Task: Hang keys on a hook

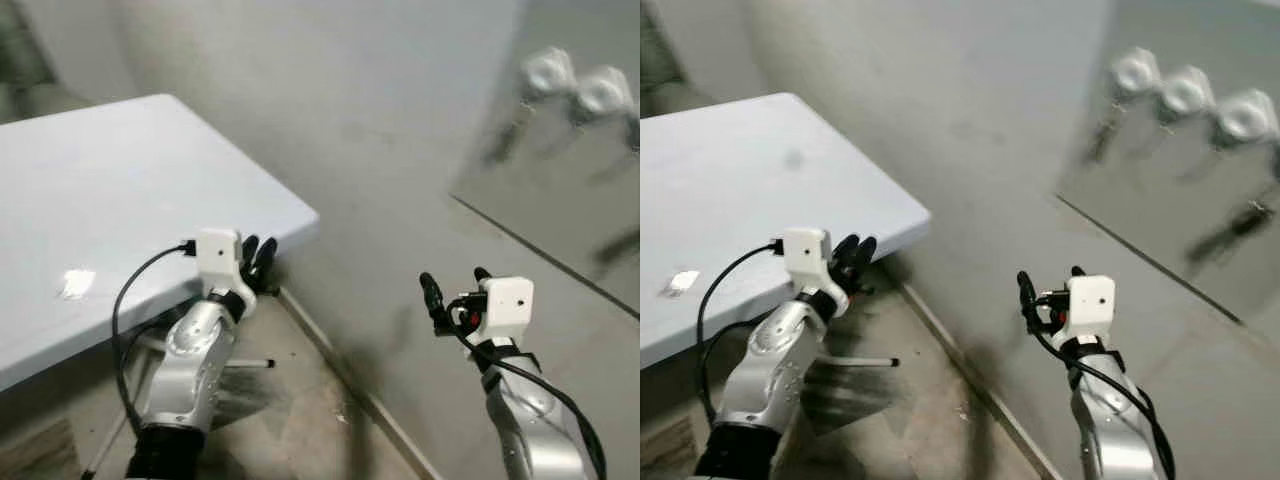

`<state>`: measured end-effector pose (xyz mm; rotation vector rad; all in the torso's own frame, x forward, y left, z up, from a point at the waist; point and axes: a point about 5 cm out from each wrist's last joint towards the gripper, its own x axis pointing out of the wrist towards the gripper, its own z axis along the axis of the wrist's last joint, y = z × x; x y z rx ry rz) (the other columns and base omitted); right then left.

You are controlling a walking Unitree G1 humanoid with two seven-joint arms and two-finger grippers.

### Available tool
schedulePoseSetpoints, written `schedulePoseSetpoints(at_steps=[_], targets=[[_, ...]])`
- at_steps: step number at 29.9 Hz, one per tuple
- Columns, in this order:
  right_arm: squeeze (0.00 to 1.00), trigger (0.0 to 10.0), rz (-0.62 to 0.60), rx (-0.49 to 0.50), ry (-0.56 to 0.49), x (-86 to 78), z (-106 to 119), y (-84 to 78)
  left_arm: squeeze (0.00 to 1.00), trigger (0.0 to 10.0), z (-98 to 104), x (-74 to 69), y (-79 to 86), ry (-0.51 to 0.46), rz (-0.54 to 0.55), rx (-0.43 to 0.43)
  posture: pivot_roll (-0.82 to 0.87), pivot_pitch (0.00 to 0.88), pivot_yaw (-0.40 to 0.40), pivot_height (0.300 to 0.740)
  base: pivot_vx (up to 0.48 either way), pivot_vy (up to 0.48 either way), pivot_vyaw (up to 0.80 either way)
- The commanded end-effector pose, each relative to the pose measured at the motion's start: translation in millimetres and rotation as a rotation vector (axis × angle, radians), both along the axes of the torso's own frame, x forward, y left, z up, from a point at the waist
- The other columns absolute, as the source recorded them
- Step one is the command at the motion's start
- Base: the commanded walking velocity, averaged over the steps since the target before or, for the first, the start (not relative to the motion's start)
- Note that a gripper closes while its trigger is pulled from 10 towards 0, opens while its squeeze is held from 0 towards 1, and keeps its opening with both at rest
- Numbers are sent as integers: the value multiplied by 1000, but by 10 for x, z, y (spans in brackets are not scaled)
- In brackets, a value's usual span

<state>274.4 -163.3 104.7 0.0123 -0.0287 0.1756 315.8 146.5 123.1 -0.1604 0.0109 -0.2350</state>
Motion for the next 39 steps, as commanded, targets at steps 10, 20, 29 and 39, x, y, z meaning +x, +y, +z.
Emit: schedulePoseSetpoints(at_steps=[10, 20, 29, 39], targets=[[0, 10000, -7, -7, 5, -7, 11, -91, 0, 10000, -3, 11, -110, -2, -31, -7, -96, 0, -47, 740, 0, 0, 800], [0, 10000, 6, -10, 9, -14, 6, -82, 0, 10000, -18, 11, -103, 7, -24, -7, -94, 0, -50, 740, 0, 0, 800], [0, 10000, 22, 29, 3, -17, 18, -61, 0, 10000, -21, 17, -91, 11, -15, -6, -93, 0, -53, 740, 0, 0, 622], [0, 10000, 24, 36, 3, -33, 18, -62, 0, 10000, -18, 22, -92, 14, -13, -12, -96, 0, -50, 740, 0, 167, 0]])
